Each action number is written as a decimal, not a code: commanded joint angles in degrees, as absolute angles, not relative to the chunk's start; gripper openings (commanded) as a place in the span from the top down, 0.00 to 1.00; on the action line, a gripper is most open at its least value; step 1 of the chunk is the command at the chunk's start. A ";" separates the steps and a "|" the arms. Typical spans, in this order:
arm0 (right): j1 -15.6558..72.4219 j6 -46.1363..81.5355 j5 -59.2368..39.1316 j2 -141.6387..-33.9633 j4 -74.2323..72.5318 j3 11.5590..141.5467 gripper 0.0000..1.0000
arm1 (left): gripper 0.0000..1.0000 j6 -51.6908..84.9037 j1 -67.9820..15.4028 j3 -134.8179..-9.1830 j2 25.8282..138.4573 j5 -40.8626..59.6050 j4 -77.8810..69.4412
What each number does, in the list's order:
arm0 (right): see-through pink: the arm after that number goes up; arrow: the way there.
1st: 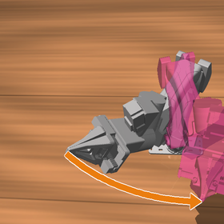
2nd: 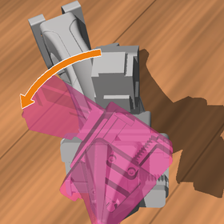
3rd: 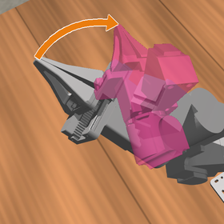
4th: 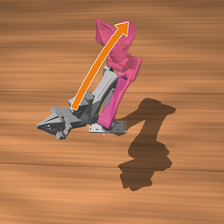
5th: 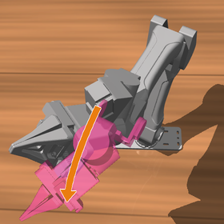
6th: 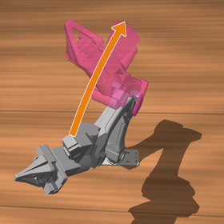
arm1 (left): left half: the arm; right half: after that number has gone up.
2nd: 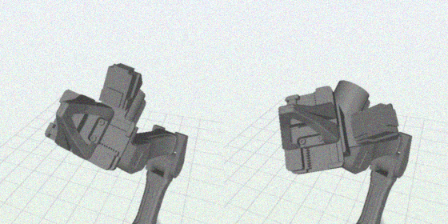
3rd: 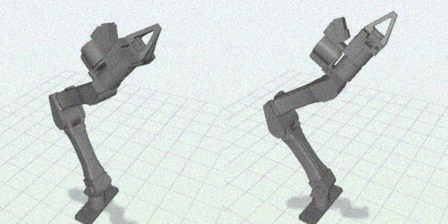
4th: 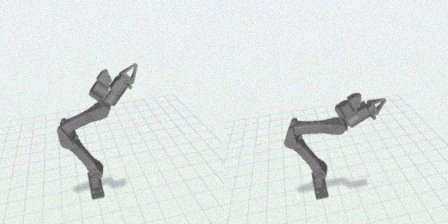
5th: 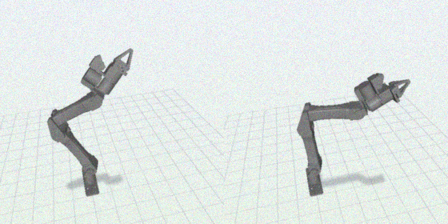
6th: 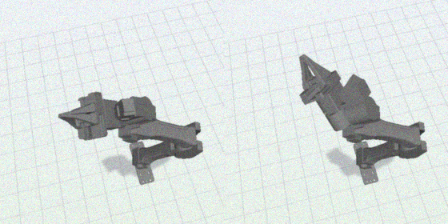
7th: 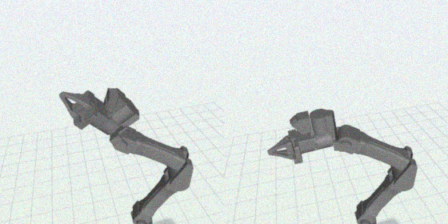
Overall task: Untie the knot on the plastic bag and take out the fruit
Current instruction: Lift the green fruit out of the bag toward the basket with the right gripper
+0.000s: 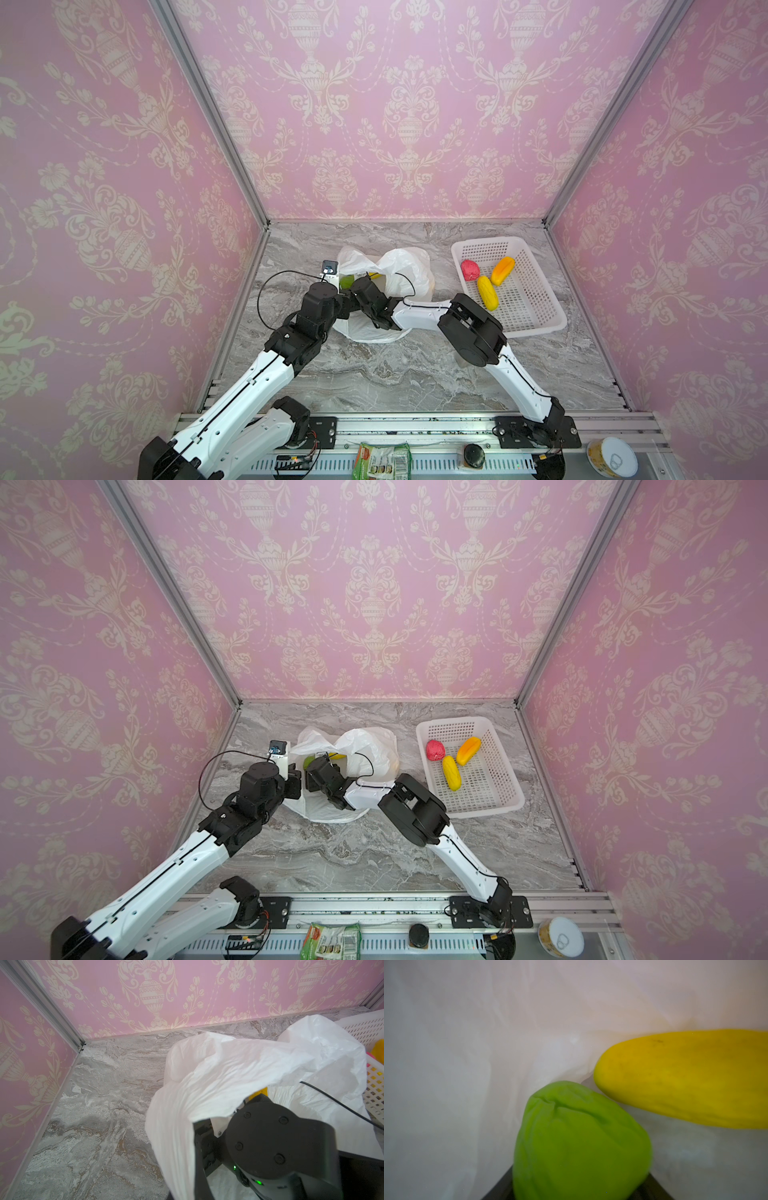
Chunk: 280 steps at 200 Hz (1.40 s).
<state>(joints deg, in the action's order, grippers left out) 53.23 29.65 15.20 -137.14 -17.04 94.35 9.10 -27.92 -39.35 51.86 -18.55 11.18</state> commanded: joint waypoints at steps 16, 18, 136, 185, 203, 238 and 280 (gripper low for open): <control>56.01 21.95 16.24 -124.97 -24.73 81.92 0.51 | 1.00 9.76 -27.51 -39.19 52.73 -19.34 11.00; 56.21 21.66 16.37 -124.58 -25.61 81.04 0.51 | 1.00 9.76 -27.51 -39.20 52.78 -19.38 10.99; 68.12 3.95 19.22 -91.06 -43.18 46.31 0.63 | 1.00 9.86 -27.51 -39.28 53.12 -19.49 11.12; 68.12 -0.04 24.10 -71.79 -43.76 37.38 0.64 | 1.00 9.91 -27.37 -39.12 52.73 -19.45 11.04; 68.02 -1.46 27.38 -65.22 -44.45 33.79 0.64 | 1.00 9.90 -27.41 -39.16 52.87 -19.23 11.11; 65.07 -1.67 39.05 -53.92 -42.43 28.64 0.66 | 1.00 9.87 -27.34 -39.29 52.92 -19.15 11.16; 51.45 10.53 44.16 -42.56 -25.01 26.73 0.64 | 1.00 9.85 -27.29 -39.19 52.87 -18.74 11.05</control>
